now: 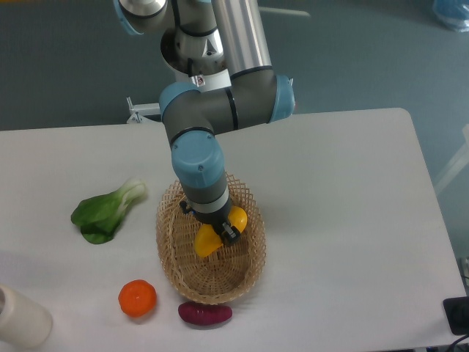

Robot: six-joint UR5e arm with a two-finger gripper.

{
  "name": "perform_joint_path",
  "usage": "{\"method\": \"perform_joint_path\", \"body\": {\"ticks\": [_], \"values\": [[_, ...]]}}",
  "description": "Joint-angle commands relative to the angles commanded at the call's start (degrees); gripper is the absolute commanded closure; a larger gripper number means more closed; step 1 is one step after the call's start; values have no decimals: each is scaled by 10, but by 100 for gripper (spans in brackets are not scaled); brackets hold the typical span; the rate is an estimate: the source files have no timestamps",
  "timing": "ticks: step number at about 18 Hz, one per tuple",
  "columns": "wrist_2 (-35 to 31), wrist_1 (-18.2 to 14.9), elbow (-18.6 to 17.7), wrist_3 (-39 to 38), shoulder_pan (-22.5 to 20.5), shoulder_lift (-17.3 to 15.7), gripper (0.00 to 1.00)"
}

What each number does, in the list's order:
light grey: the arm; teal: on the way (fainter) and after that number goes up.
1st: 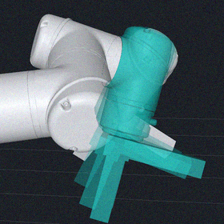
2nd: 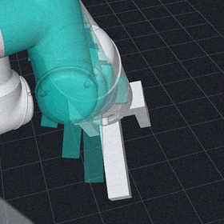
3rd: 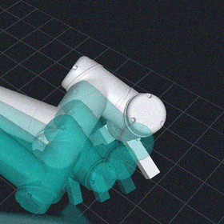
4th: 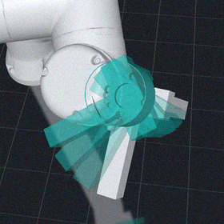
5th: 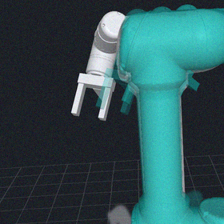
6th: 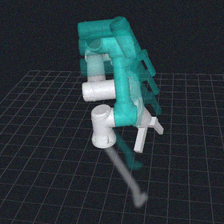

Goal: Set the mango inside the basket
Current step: 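Carry the held mango over the wicker basket and lower it, then open the gripper to release the mango into the basket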

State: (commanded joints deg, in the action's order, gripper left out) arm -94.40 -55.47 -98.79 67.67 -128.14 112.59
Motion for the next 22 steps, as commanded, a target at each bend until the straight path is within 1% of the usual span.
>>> {"method": "perform_joint_path", "body": {"ticks": [2, 3, 4, 9, 11, 13, 17, 20, 22], "values": [[0, 3, -1, 1, 0, 0, 24], [0, 3, 0, 2, 0, 0, 9], [0, -1, 0, 1, 0, 0, 0], [6, -3, -4, -19, -1, -1, 0], [2, -3, 3, -12, -7, 0, 0], [2, -7, 11, 2, -35, -6, 0], [5, -14, 24, 80, -80, -11, 0], [17, -16, 31, 88, -115, -17, 0], [43, -31, 44, 89, -143, -18, 0]]}}
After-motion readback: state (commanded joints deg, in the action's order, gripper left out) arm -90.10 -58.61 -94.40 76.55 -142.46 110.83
